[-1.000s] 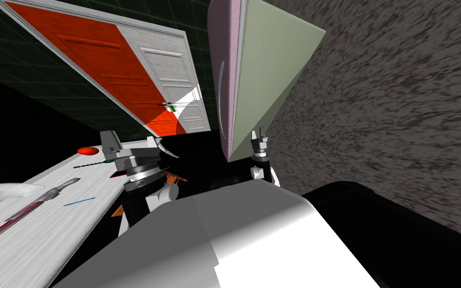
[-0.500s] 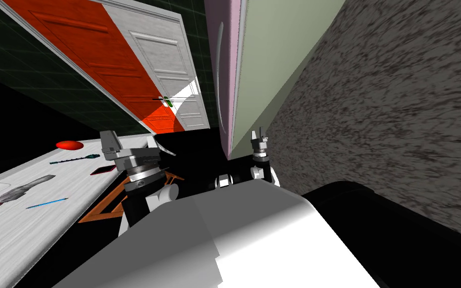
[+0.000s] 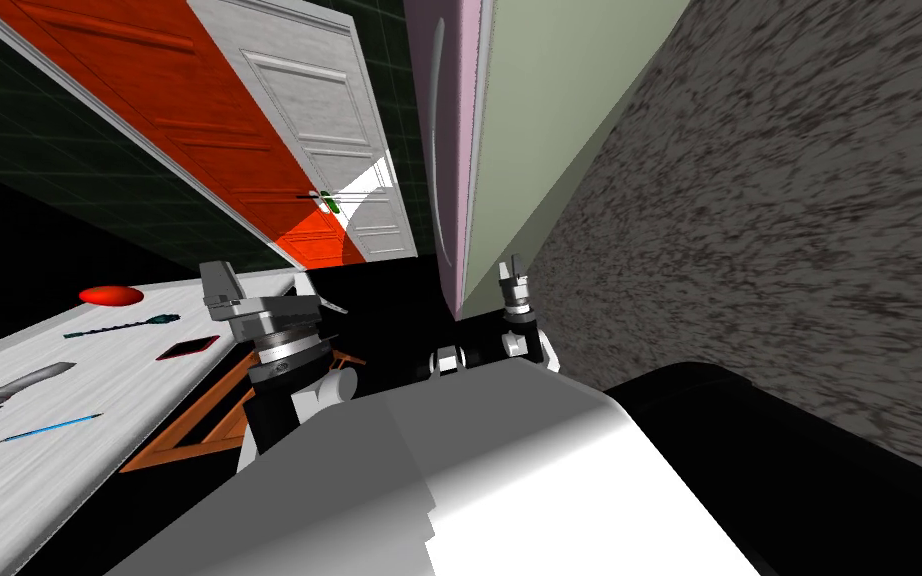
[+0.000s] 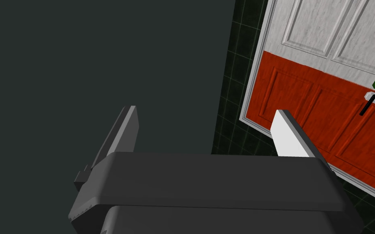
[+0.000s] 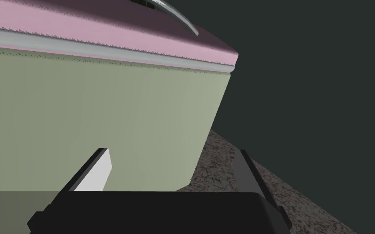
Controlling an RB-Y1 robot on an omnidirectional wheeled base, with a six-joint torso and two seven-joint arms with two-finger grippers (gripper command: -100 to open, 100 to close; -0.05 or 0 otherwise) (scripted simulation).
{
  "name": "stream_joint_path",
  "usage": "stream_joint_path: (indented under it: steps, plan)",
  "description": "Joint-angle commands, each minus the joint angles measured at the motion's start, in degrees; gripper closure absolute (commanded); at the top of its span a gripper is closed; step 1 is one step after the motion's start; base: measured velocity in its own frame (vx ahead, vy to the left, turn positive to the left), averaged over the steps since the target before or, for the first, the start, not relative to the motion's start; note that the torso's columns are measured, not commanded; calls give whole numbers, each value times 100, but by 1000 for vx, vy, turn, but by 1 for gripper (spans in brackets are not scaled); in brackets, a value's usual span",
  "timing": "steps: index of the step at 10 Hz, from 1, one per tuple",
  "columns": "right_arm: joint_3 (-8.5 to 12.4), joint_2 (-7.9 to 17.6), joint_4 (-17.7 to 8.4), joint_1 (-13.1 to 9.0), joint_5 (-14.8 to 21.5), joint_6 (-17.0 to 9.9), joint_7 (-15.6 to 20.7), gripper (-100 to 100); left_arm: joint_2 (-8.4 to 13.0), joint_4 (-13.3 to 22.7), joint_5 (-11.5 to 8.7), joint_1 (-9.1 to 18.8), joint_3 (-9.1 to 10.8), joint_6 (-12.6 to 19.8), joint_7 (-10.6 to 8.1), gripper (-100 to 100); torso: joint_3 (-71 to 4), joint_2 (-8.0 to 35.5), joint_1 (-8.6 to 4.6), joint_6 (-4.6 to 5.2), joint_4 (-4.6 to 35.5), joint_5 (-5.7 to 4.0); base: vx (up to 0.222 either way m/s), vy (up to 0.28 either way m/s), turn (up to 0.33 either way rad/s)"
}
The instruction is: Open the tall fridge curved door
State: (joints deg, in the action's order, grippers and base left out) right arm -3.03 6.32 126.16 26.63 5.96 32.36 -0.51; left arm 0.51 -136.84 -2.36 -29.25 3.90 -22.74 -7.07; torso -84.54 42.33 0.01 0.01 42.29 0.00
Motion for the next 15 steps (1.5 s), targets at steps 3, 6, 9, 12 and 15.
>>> stream_joint_path:
  steps: [3,6,9,12,15]
  plan:
    - [-45,199,-249,-181,63,207,670,-100,0,0,0,0,0,0,0,0,-3,-3,-2,-1,-1,0,38,20,-46]
    - [-66,267,-372,-265,95,305,1108,-100,0,0,0,0,0,0,0,0,-5,-7,-1,0,-2,0,41,20,-40]
    - [-88,330,-506,-355,130,410,1477,-100,0,0,0,0,0,0,0,0,-4,-4,0,-1,-2,0,45,25,-35]
    - [-136,440,-804,-548,209,639,2022,-100,0,0,0,0,0,0,0,0,-4,-5,-2,-1,-1,0,47,24,-67]
    - [-161,486,-967,-650,253,761,2480,-100,0,0,0,1,0,0,0,0,1,3,-5,-1,1,-1,39,24,-37]
